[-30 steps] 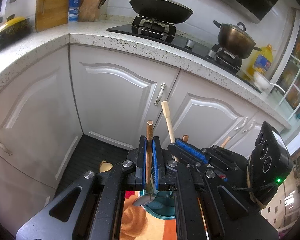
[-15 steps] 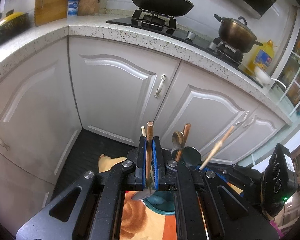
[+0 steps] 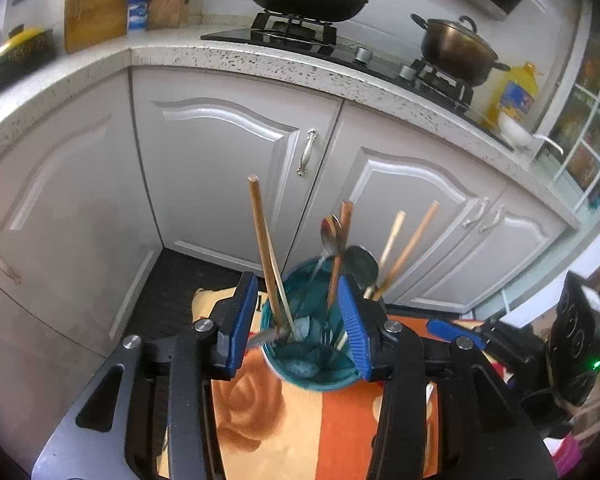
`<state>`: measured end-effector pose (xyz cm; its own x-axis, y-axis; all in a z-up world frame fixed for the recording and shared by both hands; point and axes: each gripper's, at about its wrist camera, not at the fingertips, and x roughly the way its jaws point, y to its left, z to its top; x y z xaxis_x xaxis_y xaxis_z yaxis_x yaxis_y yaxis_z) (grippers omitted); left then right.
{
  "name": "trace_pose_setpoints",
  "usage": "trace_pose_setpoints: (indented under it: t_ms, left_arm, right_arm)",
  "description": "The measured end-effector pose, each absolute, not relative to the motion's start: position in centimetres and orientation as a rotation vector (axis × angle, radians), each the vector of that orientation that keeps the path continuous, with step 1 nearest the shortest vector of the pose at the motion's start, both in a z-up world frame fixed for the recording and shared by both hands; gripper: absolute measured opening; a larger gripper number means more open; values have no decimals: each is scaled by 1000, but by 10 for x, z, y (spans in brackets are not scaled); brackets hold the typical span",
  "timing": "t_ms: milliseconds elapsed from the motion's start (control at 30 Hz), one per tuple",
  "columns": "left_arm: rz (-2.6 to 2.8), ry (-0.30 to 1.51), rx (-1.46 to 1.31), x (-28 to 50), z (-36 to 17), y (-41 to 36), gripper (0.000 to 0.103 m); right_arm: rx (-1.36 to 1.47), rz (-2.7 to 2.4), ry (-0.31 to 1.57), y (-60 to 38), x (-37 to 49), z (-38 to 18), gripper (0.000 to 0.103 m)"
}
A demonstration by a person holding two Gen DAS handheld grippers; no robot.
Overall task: Organize utensils
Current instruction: 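Move both tools back down to the white ladle and the fork on the cloth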
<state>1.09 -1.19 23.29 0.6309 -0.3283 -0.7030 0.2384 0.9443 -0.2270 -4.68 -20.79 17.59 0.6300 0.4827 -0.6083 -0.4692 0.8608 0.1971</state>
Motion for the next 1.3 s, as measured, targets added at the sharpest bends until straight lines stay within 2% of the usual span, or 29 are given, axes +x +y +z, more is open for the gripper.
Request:
trace_pose_setpoints:
  t_ms: [700,1100,1300]
  left_arm:
    - [-411,845,-6,-76,207,-60,41]
    - [-600,1022,49,-104,149,-122,41]
    - [-663,1133,73,-94,107,-167,41]
  right_arm:
    - [45,354,793,-257,-135,178,40]
    - [116,196,1039,-328,-171,90,41]
    - [182,191,1076,-343,-179,71,41]
